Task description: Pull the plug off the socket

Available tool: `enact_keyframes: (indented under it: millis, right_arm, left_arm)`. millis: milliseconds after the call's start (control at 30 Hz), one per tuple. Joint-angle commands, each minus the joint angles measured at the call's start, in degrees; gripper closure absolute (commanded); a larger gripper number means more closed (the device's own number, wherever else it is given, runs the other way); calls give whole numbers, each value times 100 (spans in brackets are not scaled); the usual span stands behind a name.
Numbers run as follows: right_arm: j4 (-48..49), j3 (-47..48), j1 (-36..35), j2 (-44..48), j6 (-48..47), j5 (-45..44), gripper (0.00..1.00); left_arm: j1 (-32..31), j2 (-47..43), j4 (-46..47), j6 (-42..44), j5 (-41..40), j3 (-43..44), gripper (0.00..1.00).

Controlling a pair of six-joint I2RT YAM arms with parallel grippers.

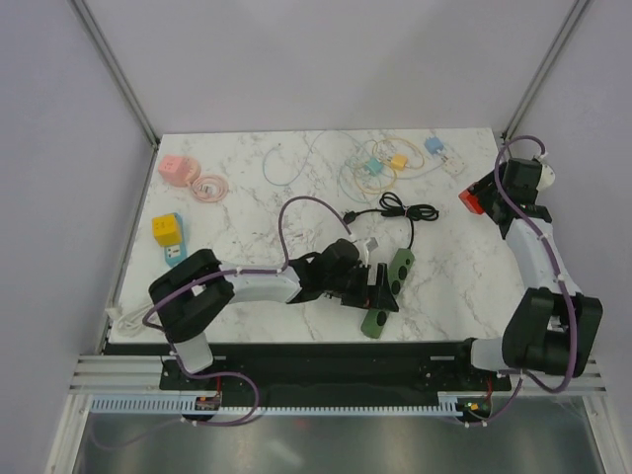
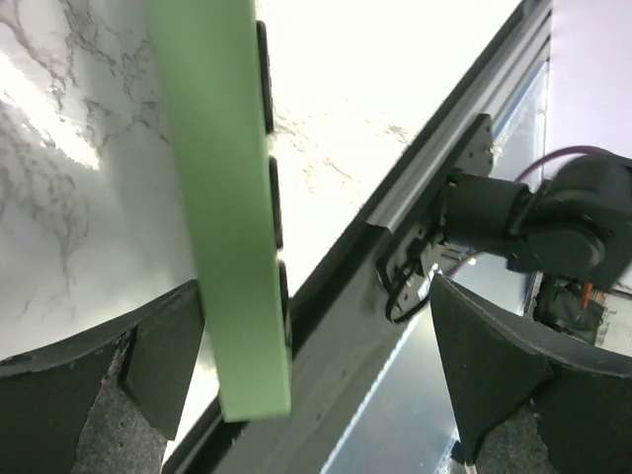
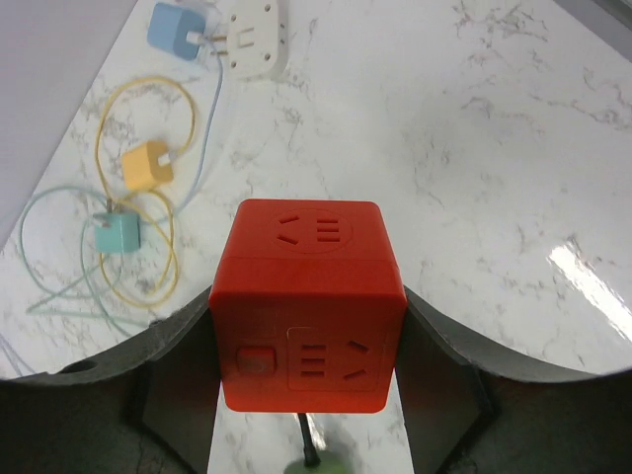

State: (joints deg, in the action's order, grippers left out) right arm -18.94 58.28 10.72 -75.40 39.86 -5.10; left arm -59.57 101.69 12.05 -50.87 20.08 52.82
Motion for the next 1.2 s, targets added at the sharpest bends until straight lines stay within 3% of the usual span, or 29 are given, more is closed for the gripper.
enact_keyframes:
  millis: [0, 100, 133, 233, 433, 533, 567, 667, 733, 900, 1033, 1167]
  right_arm:
    - [1313, 490, 114, -841, 251, 246, 97]
    - [2049, 553, 246, -1545, 172, 492, 96]
    - [2679, 518, 342, -1722, 154, 1032, 96]
    - [3692, 447, 369, -2303, 84, 1555, 92]
    - [4495, 561, 387, -3226, 391, 2215, 78]
    - [4224, 825, 387, -3613, 470, 2356, 67]
    - [4197, 843, 378, -3666, 479, 2339, 53]
    - [3855, 956, 378, -3772, 322, 2224, 33]
    - [3505, 1123, 378, -3807, 181, 2146, 2]
    - [2677, 1379, 369, -3414, -83, 1707, 2]
    - [1091, 1782, 203, -2920, -329, 767, 2]
    - [339, 1636, 176, -2272, -338, 221, 2]
  left_arm:
    - [130, -807, -431, 499, 154, 194, 0]
    - [191, -1473, -826, 674, 207, 220, 0]
    - [200, -1651, -1106, 745, 103, 229, 0]
    - [253, -2432, -1652, 1026, -274, 212, 0]
    - [358, -3916, -2664, 1317, -986, -210, 0]
    - [446, -4471, -2989, 1264, -1163, -474, 0]
    - [455, -4569, -3033, 1247, -1173, -570, 0]
    - [473, -4824, -3226, 1185, -1251, -711, 0]
    - [482, -4921, -3393, 1089, -1356, -773, 0]
    - [499, -5237, -3745, 685, -1621, -1010, 0]
    - [569, -5343, -4324, 570, -1971, -931, 0]
    - [710, -5387, -5018, 587, -2279, -738, 0]
